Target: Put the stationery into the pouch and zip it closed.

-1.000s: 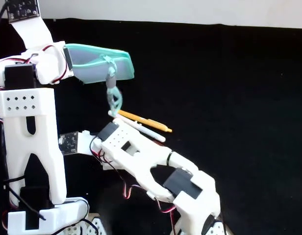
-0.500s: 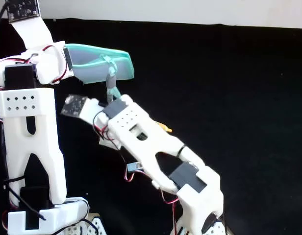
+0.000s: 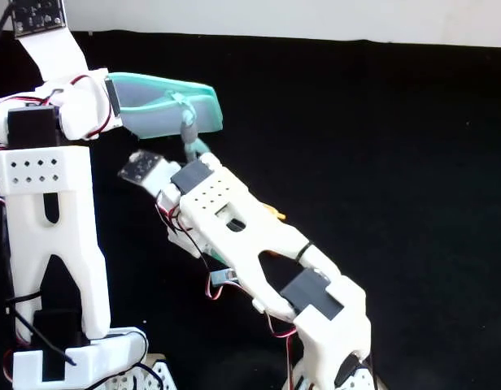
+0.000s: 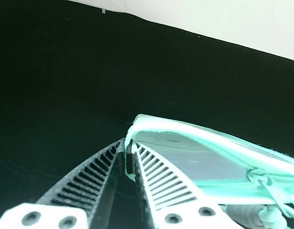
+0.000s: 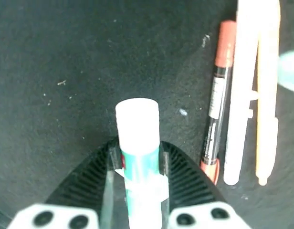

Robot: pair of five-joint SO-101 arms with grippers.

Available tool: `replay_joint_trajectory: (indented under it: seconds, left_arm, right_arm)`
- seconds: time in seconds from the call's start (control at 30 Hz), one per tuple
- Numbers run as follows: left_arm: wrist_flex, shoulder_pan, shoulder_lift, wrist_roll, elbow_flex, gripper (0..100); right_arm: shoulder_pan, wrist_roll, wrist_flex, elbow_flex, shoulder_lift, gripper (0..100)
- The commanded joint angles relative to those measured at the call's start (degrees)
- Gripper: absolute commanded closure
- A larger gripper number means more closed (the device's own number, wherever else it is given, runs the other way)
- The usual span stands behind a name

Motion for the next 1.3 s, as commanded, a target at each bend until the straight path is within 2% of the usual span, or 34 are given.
replay_joint_trajectory:
  seconds: [0.0, 0.37, 0.73, 1.07, 1.27]
  left_arm:
    - [0.62, 0.22, 0.75, -0.62, 0.4, 99]
    - [0.62, 0.22, 0.75, -0.62, 0.48, 99]
    - [2.37, 0.04, 0.84, -0.7, 0.57, 99]
    - [2.64, 0.31, 0.75, -0.79, 0.57, 99]
    - [2.64, 2.42, 0.75, -0.79, 0.57, 99]
  right_arm:
    - [0.84, -4.4, 0.48, -1.98, -8.84, 99.1]
    - [2.77, -12.48, -0.84, -0.13, -21.41, 99.1]
    - [6.11, -19.25, -16.66, 0.22, -29.85, 99.1]
    - [9.1, -18.73, -35.21, 0.04, -30.2, 99.1]
    - [8.92, -15.56, -42.68, -0.92, -26.86, 99.1]
